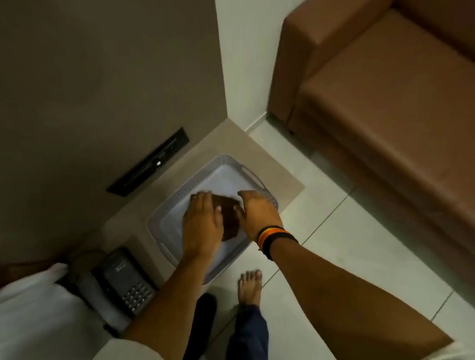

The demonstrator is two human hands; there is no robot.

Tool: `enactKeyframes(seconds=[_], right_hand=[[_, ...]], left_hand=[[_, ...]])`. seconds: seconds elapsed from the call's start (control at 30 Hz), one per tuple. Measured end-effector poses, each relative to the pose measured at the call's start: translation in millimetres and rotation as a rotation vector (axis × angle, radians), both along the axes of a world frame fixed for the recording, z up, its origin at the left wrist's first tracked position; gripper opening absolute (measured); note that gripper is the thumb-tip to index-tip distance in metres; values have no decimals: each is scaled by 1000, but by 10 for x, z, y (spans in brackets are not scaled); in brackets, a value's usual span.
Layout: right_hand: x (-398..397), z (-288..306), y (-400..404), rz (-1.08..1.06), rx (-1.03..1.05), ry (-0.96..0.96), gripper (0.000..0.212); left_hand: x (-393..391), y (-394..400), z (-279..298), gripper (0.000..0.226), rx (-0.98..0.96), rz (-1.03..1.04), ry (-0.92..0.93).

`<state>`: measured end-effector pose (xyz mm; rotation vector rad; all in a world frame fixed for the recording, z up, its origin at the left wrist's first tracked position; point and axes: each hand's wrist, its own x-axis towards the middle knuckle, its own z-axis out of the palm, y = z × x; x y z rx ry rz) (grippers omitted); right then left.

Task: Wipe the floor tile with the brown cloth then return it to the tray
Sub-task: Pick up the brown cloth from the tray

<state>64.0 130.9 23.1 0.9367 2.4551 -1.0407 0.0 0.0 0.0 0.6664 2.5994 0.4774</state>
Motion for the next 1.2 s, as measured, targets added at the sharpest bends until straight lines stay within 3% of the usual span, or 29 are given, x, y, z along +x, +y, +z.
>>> enactKeyframes(seconds=[0.2, 0.37, 0.53, 0.63, 0.77, 0.87, 0.97, 1.07, 1.2], right_hand=[[-224, -758, -311, -555, -358, -204, 50], [-370, -1176, -430, -760, -401, -158, 49], [-401, -1265, -349, -814, -562, -125, 39], [-257, -1087, -258, -867, -612, 20, 18], [196, -671, 6, -1029, -673, 276, 18], [745, -438, 249, -1179, -720, 400, 28], [1459, -343, 493, -1314, -677, 453, 34], [2289, -479, 649, -1437, -574, 439, 29], [3378, -1068, 676, -1577, -433, 342, 31]], left_hand=[[-290, -252, -681, 69, -144, 374, -182], [-384, -233, -1026, 76, -233, 450, -208], [-435, -141, -1083, 47, -16, 561, -387], [-368, -43, -843, 36, 193, 618, -472], [-36, 269, -356, 26, 369, 484, -395], [409, 617, -124, 34, 380, 314, -380], [1066, 984, -57, 25, 374, 177, -344], [1872, 1257, -225, 27, 335, 89, -436], [2898, 1443, -863, 37, 229, 6, -596]])
